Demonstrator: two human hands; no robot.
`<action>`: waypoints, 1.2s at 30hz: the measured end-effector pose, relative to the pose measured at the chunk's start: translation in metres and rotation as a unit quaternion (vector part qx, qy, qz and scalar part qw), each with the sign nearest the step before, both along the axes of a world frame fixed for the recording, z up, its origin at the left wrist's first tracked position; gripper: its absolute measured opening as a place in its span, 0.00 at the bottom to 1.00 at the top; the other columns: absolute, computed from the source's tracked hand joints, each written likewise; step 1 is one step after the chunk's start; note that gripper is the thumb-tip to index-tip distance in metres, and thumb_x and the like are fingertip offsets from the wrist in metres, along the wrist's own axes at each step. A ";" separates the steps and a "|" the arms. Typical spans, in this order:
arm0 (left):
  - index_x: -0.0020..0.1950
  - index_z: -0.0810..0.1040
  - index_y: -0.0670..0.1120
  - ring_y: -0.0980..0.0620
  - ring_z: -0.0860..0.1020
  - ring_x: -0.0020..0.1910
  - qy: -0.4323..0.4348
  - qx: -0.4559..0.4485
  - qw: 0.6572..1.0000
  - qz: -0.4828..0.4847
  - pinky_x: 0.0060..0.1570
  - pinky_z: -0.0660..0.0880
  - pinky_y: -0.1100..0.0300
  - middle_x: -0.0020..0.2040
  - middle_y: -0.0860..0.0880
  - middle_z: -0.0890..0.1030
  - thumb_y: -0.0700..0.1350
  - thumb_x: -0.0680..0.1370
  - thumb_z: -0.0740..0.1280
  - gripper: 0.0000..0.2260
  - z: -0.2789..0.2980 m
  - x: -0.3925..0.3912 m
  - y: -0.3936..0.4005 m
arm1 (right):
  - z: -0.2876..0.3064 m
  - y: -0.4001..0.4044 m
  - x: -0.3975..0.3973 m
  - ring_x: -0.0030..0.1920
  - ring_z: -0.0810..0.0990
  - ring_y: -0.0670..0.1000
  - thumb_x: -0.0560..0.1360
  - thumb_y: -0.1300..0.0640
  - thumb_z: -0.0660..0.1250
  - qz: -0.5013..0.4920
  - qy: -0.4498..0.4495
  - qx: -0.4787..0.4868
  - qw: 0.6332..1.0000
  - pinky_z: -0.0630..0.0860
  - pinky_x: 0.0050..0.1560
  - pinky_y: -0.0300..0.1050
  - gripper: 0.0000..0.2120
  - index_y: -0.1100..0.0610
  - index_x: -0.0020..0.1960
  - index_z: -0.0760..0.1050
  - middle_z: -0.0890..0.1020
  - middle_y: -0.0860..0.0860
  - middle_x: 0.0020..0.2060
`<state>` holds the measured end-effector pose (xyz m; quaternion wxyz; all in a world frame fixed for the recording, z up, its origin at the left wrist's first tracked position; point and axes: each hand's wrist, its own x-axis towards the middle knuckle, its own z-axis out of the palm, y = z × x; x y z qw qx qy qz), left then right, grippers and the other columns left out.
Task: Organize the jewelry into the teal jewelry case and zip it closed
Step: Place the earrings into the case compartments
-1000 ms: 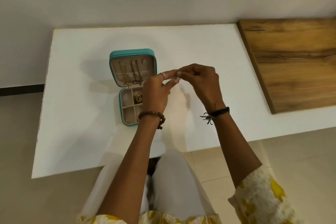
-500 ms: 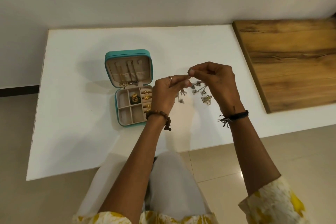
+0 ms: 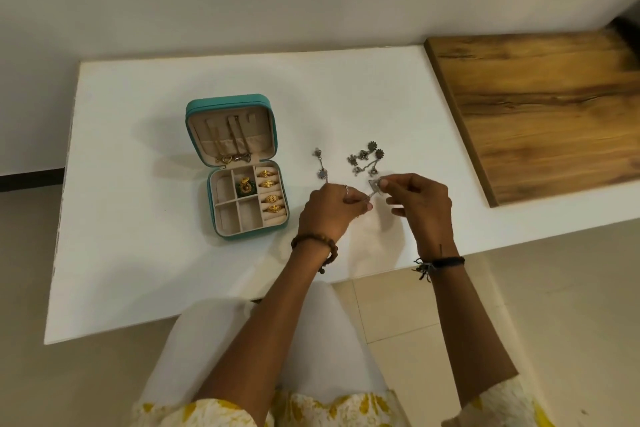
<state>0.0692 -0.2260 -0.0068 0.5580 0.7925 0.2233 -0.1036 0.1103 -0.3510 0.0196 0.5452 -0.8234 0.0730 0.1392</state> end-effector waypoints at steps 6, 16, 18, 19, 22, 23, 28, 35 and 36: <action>0.51 0.82 0.50 0.50 0.80 0.50 0.030 0.080 0.996 -0.024 0.50 0.76 0.58 0.49 0.50 0.84 0.49 0.72 0.70 0.09 -0.001 -0.003 -0.002 | -0.018 -0.011 -0.009 0.30 0.76 0.43 0.71 0.57 0.72 -0.021 0.024 -0.014 0.999 0.74 0.32 0.31 0.07 0.61 0.45 0.82 0.81 0.51 0.31; 0.42 0.82 0.48 0.48 0.79 0.48 0.068 0.186 0.980 -0.029 0.44 0.74 0.58 0.46 0.48 0.83 0.51 0.72 0.71 0.07 0.011 -0.013 0.005 | -0.027 -0.007 -0.013 0.32 0.74 0.31 0.71 0.58 0.71 0.023 0.008 -0.064 0.998 0.68 0.34 0.23 0.03 0.55 0.42 0.83 0.81 0.44 0.34; 0.43 0.81 0.47 0.49 0.79 0.48 0.074 0.212 0.973 -0.048 0.43 0.73 0.58 0.47 0.48 0.83 0.50 0.73 0.70 0.08 0.013 -0.014 0.005 | -0.028 -0.008 -0.013 0.33 0.74 0.29 0.70 0.58 0.71 0.038 0.006 -0.073 0.997 0.68 0.35 0.22 0.02 0.56 0.42 0.82 0.81 0.44 0.35; 0.44 0.81 0.47 0.49 0.79 0.48 0.075 0.222 0.970 -0.057 0.42 0.72 0.59 0.47 0.48 0.83 0.50 0.73 0.69 0.08 0.014 -0.014 0.005 | -0.029 -0.009 -0.013 0.33 0.75 0.30 0.70 0.58 0.72 0.044 0.006 -0.077 0.996 0.67 0.35 0.22 0.03 0.57 0.43 0.82 0.81 0.45 0.35; 0.46 0.81 0.47 0.48 0.78 0.50 0.078 0.230 0.967 -0.071 0.44 0.72 0.58 0.48 0.48 0.82 0.51 0.72 0.70 0.09 0.016 -0.015 0.006 | -0.027 -0.012 -0.010 0.35 0.76 0.35 0.69 0.55 0.73 0.048 0.004 -0.085 0.995 0.68 0.35 0.22 0.07 0.55 0.46 0.82 0.80 0.44 0.35; 0.46 0.80 0.47 0.48 0.78 0.50 0.073 0.231 0.968 -0.065 0.46 0.73 0.57 0.49 0.48 0.82 0.51 0.72 0.70 0.09 0.017 -0.014 0.008 | -0.025 -0.012 -0.009 0.36 0.76 0.36 0.69 0.53 0.73 0.048 -0.005 -0.088 0.995 0.68 0.36 0.22 0.07 0.54 0.46 0.82 0.80 0.44 0.35; 0.47 0.79 0.47 0.48 0.79 0.48 -0.005 0.249 0.967 0.052 0.44 0.74 0.56 0.49 0.48 0.81 0.45 0.75 0.67 0.03 0.022 -0.009 0.022 | -0.015 0.008 0.003 0.38 0.77 0.35 0.71 0.56 0.71 0.085 -0.104 -0.087 0.987 0.69 0.40 0.25 0.03 0.55 0.44 0.82 0.83 0.46 0.39; 0.49 0.79 0.45 0.50 0.78 0.46 -0.049 0.230 0.961 0.148 0.41 0.70 0.62 0.50 0.47 0.82 0.40 0.77 0.64 0.05 0.024 -0.009 0.042 | -0.021 0.063 0.017 0.46 0.78 0.48 0.72 0.54 0.68 0.248 -0.146 -0.218 0.932 0.72 0.43 0.44 0.05 0.53 0.47 0.80 0.83 0.48 0.43; 0.49 0.80 0.44 0.50 0.79 0.47 -0.050 0.227 0.961 0.148 0.41 0.70 0.63 0.50 0.47 0.82 0.40 0.77 0.64 0.06 0.024 -0.009 0.043 | -0.023 0.068 0.017 0.48 0.78 0.50 0.72 0.55 0.68 0.268 -0.154 -0.247 0.918 0.71 0.42 0.44 0.06 0.54 0.48 0.79 0.83 0.49 0.44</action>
